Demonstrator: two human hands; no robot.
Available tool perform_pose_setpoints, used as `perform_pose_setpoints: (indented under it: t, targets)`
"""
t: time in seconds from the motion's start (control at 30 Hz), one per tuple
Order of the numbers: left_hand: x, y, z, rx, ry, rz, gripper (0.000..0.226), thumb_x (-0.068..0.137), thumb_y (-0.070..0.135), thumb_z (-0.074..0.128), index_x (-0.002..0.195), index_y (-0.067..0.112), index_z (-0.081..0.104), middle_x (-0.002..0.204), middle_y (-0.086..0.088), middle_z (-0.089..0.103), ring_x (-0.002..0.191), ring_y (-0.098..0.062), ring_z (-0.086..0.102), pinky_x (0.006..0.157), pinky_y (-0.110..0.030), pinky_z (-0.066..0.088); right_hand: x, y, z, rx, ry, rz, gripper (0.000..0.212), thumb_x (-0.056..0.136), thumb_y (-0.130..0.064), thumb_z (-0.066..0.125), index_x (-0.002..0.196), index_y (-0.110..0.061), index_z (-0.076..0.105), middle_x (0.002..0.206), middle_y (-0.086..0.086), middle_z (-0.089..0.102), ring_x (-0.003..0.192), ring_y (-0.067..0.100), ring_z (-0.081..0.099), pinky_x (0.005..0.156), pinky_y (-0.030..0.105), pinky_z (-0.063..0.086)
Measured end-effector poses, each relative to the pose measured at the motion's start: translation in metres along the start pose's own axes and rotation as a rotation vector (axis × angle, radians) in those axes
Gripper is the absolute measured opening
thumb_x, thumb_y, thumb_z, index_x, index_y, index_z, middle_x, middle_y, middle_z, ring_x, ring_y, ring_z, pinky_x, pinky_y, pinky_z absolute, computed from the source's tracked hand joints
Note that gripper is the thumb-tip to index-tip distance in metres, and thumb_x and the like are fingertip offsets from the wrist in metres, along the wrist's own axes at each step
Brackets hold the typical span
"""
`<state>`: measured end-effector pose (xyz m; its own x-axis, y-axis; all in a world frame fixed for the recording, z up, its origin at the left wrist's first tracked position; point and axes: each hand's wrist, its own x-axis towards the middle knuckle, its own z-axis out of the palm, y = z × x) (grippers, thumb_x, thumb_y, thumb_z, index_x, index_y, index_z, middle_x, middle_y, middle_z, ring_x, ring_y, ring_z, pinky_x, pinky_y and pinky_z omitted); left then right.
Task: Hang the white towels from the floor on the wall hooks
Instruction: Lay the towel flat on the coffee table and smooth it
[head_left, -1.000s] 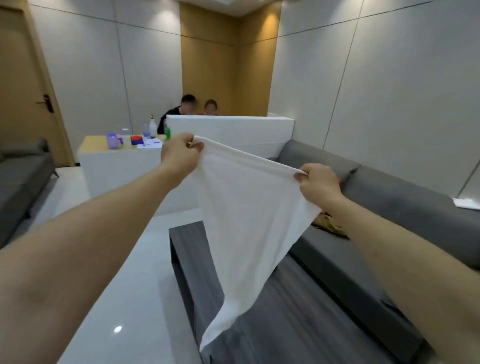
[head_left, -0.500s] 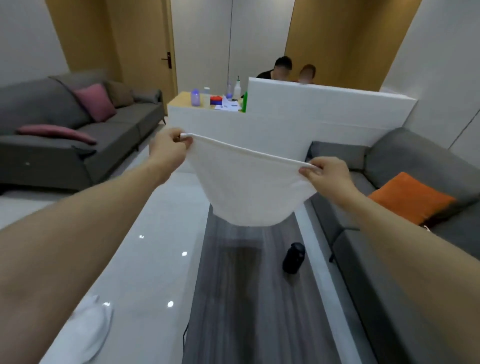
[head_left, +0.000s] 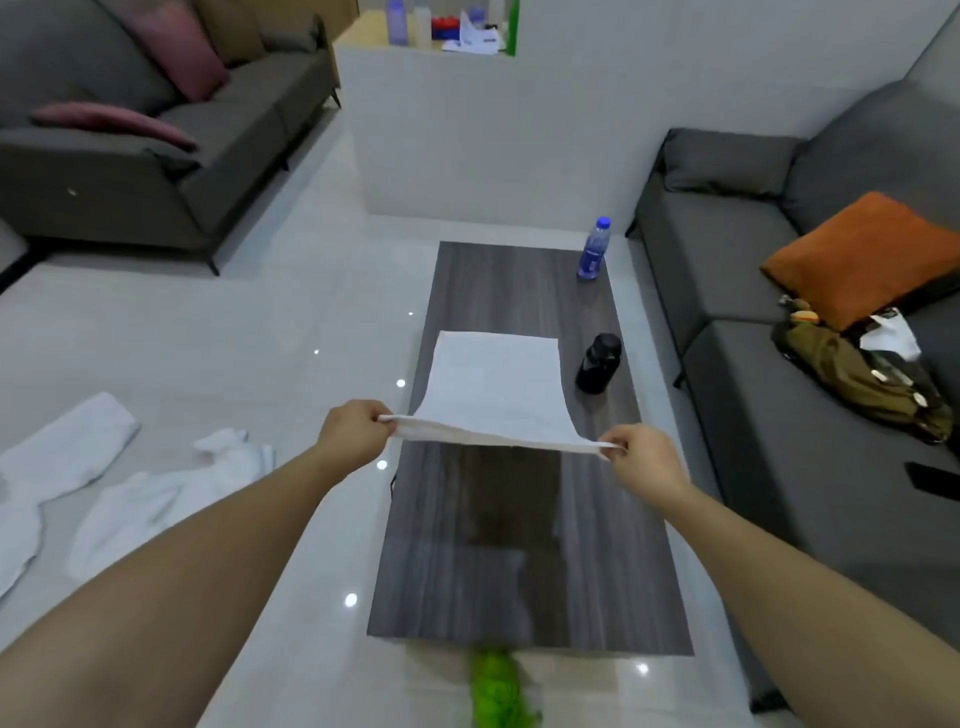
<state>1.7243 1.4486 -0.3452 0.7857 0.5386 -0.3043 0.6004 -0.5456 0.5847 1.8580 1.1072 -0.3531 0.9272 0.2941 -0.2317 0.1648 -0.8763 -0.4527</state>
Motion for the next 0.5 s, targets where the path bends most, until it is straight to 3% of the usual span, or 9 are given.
perform_pose_setpoints:
  t: [0.27, 0.5]
  targets:
    - [-0.082, -0.089, 0.052, 0.093, -0.181, -0.058, 0.018, 0.093, 0.021, 0.052, 0.095, 0.019, 0.070, 0.085, -0.002, 0.065, 0.079, -0.019, 0.059, 0.065, -0.027, 0.045, -0.111, 0.051, 0.083, 0.005, -0.074, 0.128, 0.018, 0.094, -0.012, 0.059, 0.097, -0.017, 0.076, 0.092, 0.006, 0.073, 0.085, 0.022, 0.064, 0.074, 0.031, 0.051]
    - [-0.068, -0.094, 0.071, 0.130, -0.205, -0.058, 0.017, 0.093, 0.024, 0.054, 0.093, 0.020, 0.071, 0.085, -0.001, 0.065, 0.080, -0.018, 0.059, 0.068, -0.029, 0.047, -0.104, 0.067, 0.098, 0.089, -0.060, 0.209, 0.013, 0.093, -0.013, 0.064, 0.089, -0.016, 0.076, 0.079, -0.001, 0.070, 0.077, 0.015, 0.063, 0.072, 0.032, 0.053]
